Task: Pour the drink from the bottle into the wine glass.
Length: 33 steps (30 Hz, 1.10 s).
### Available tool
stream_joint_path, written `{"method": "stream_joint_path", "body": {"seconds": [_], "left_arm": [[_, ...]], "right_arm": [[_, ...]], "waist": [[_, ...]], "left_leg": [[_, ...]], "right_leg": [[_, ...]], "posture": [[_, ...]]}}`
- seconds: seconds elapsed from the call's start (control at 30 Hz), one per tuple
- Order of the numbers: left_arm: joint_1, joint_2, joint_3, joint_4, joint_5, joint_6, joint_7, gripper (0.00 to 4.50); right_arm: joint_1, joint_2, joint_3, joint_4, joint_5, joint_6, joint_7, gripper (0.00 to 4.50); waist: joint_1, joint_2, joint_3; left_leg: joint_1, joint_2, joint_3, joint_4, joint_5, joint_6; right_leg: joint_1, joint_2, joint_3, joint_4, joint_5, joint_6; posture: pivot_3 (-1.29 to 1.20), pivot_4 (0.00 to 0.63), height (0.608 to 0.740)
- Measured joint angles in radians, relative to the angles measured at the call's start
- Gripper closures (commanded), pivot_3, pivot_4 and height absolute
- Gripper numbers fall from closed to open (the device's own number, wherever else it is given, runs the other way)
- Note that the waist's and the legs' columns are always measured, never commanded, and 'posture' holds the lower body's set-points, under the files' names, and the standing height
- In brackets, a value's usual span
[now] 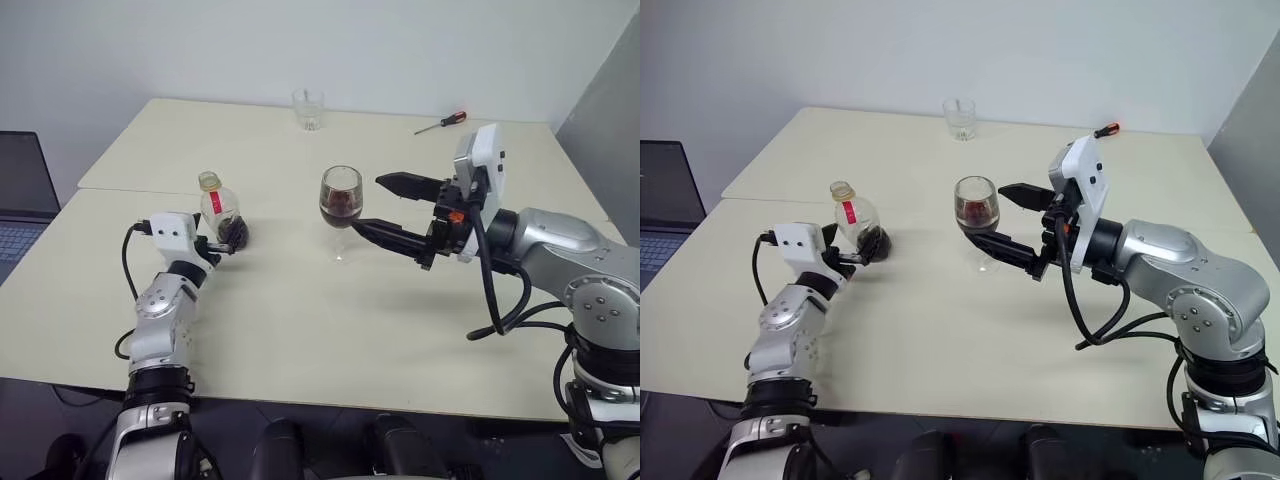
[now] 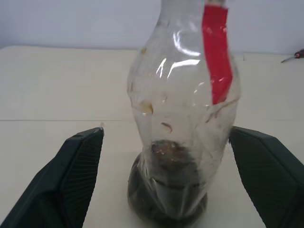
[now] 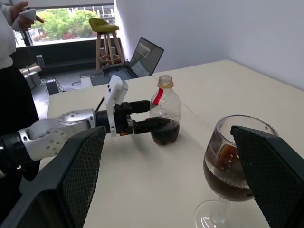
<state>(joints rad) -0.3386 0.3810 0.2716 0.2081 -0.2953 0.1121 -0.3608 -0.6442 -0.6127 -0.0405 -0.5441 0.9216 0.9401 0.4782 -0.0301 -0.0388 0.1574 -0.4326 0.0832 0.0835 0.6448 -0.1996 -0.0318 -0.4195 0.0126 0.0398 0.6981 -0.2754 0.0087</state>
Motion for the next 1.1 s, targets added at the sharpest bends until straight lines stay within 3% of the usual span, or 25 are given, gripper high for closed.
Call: {"method": "stream_joint_path", "body": {"seconds": [0.17,0.3,0.4,0.57,0.63,0.8,1.1], "left_arm": [[0.115,0.088,0.004,-0.086,-0.025,0.106,-0.068,0.07],[0.172,0.266,0.065,-0.047,-0.12,0.158,-0.296,0.07],[0.177,0.46,0.1,-0.064,-0.203,0.295,-0.469,0.07],[0.022,0.646,0.074,-0.173,-0.319,0.475,-0.658,0.07],[-0.02,0.727,0.027,-0.221,-0.297,0.465,-0.724,0.07],[-0.073,0.72,-0.065,-0.233,-0.256,0.45,-0.772,0.07],[-0.135,0.704,-0.074,-0.211,-0.241,0.443,-0.808,0.07]], "right_arm": [[0.003,-0.016,-0.01,0.003,0.002,0.008,0.001,0.0],[0.004,-0.046,-0.04,0.043,0.005,0.015,0.022,0.0],[0.032,-0.131,-0.076,0.082,0.001,0.015,0.083,0.0],[0.068,-0.237,-0.081,0.156,-0.067,-0.026,0.209,0.0],[0.068,-0.26,-0.076,0.192,-0.101,-0.054,0.261,0.0],[0.06,-0.289,-0.056,0.236,-0.154,-0.081,0.336,0.0],[0.034,-0.31,-0.046,0.268,-0.218,-0.107,0.411,0.0]], "waist": [[-0.005,0.0,0.0],[-0.003,0.0,0.0],[0.002,-0.002,0.001],[0.013,-0.004,0.003],[0.007,-0.002,0.003],[-0.005,0.001,0.005],[-0.002,0.001,0.008]], "left_leg": [[0.0,0.001,0.0,-0.001,0.0,0.0],[0.0,0.002,0.0,-0.001,0.0,0.0],[0.0,0.001,0.0,-0.002,0.0,0.0],[0.0,-0.002,0.001,-0.003,0.0,0.0],[0.001,-0.002,0.001,-0.004,-0.001,0.001],[0.001,0.001,0.001,-0.005,-0.001,0.001],[0.001,0.002,0.002,-0.005,-0.001,0.001]], "right_leg": [[-0.001,0.001,0.0,0.0,-0.001,0.0],[-0.001,0.001,-0.002,0.0,-0.002,-0.002],[-0.001,-0.001,-0.003,-0.001,-0.004,-0.004],[-0.001,-0.004,-0.002,-0.003,-0.006,0.0],[-0.001,-0.004,-0.001,-0.005,-0.005,0.0],[-0.003,0.001,0.001,-0.004,-0.006,0.0],[-0.004,0.002,0.0,-0.001,-0.008,-0.002]], "posture": [[0.0,0.15,0.74],[0.0,0.15,0.74],[0.0,0.15,0.74],[0.0,0.15,0.74],[0.0,0.15,0.74],[0.0,0.15,0.74],[0.0,0.15,0.74]]}}
